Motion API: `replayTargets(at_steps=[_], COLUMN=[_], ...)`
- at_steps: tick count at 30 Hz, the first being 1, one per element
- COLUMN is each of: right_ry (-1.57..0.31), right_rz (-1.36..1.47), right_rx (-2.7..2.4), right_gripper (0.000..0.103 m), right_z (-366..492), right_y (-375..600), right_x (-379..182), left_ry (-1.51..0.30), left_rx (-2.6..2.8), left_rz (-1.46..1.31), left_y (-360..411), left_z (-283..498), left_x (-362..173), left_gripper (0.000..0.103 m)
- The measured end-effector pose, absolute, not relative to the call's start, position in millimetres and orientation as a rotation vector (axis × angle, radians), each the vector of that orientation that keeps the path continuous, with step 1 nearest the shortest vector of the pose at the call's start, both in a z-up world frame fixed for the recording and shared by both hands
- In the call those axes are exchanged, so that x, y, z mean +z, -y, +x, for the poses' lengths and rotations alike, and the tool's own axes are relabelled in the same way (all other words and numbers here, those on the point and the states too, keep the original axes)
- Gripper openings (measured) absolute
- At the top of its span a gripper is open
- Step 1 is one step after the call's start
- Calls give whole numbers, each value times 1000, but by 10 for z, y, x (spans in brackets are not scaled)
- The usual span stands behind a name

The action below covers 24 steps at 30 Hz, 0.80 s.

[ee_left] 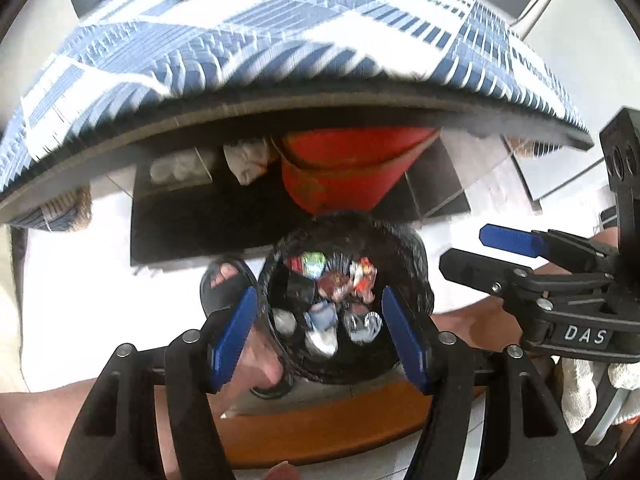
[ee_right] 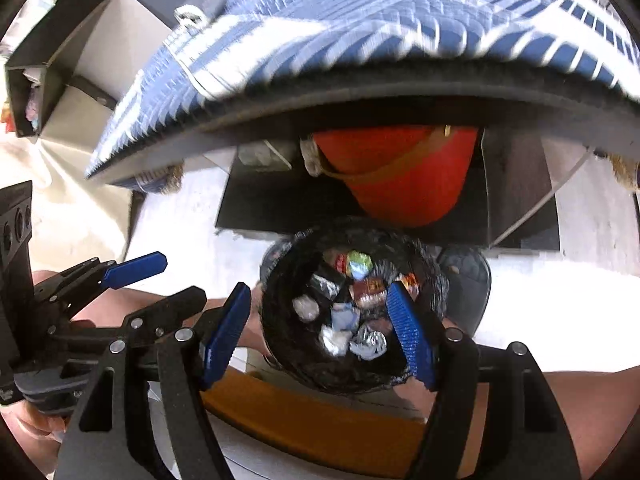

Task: Collect trash
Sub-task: 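Move both tools to the foil roll and clear plastic cup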

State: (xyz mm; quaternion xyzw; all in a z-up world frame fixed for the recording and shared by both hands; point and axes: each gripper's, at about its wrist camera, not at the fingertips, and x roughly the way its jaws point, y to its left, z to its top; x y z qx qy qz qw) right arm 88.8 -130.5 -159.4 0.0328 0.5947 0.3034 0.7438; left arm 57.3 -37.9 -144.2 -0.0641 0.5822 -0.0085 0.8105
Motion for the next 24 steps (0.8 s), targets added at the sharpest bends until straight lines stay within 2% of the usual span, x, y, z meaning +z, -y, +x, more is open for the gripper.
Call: replayTargets(at_steps=[8,14,24], right_ry=[-1082,-984,-881], right_rz=[93,110,61], right_rx=[723,761,785], right_gripper=[71,71,71], right_z=[1003,1240,1765], right_y=[1377,1389,1181], right_x=[-970,-602,-297], left_ry=[-1120,-1061,-989], left_rx=[19,71,84], left_rz=[-157,-107,-85], left_y=[267,333,235], left_z=[735,815,1091], left_x=[-831,-439,-329], left_gripper=[65,67,67])
